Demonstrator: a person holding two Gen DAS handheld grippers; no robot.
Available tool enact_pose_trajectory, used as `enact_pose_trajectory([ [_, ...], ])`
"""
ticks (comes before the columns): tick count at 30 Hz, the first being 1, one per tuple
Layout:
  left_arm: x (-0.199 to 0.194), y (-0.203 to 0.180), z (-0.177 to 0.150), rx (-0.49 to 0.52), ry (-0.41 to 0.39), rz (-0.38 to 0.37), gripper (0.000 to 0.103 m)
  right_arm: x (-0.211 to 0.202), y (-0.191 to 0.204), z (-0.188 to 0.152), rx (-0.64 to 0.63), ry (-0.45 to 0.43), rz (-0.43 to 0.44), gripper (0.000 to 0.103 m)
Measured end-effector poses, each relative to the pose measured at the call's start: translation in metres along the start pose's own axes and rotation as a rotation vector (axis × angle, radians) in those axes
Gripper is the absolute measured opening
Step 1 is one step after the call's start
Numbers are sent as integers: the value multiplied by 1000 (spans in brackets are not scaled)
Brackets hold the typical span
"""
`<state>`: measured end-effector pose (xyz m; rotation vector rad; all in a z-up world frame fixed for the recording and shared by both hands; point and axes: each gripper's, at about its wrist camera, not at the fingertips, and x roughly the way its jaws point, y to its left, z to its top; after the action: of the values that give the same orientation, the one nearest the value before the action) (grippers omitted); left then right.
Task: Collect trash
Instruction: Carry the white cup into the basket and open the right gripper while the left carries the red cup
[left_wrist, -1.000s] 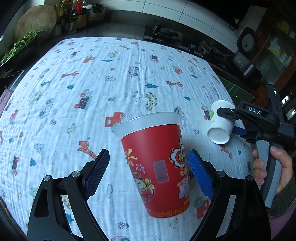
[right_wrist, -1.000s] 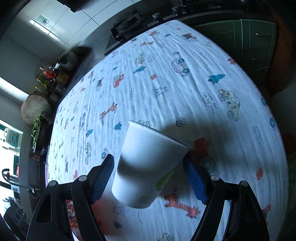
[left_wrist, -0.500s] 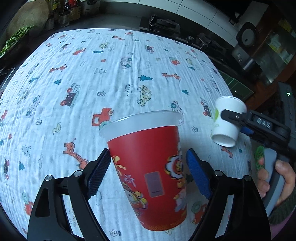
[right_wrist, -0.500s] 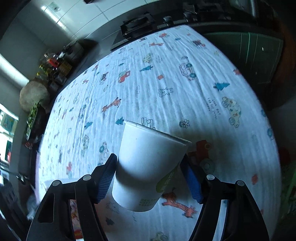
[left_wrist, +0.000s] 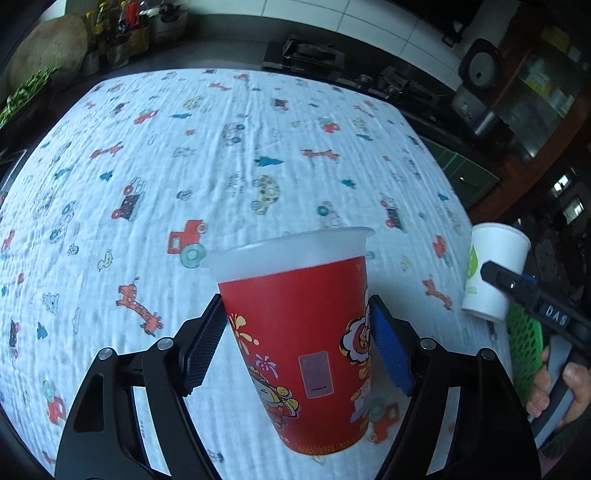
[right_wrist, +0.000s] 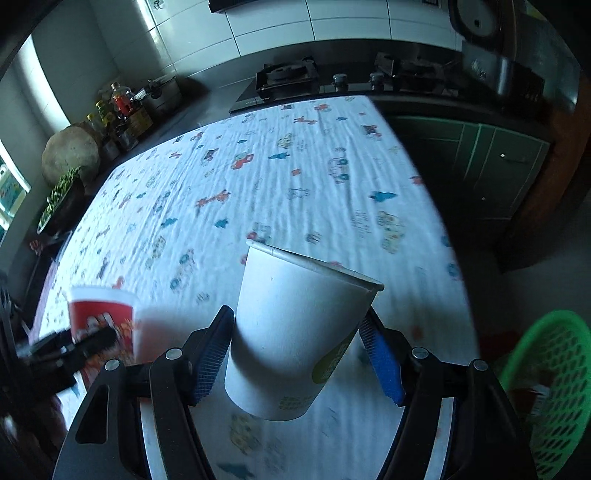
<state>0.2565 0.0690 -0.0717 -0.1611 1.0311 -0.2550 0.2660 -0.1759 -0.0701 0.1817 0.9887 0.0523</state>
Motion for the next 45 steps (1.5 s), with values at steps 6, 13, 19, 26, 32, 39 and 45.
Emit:
enact_pose_trajectory([
  [6,-13,-27,-9,42,-19,-24,74,-24,-22,-23,-11,-18,-47,67],
  [13,-21,-74,-22,114,-27,-74,74,-53,-62,-52,25,-23,-113,67],
  [19,-26,-114,-35,175,-26,-116,74,-78,-102,-82,54,-22,-183,67],
  [26,-35,-158,-45,249,-37,-155,74,-101,-141,-108,81,-20,-271,67],
  [32,-37,-194,-54,296,-38,-191,74,-108,-175,-129,118,14,-339,67],
  [39,-36,-233,-63,338,-38,-227,74,-117,-203,-147,143,42,-405,69],
  [45,-32,-268,-70,365,-27,-271,74,-130,-221,-157,167,33,-423,74],
])
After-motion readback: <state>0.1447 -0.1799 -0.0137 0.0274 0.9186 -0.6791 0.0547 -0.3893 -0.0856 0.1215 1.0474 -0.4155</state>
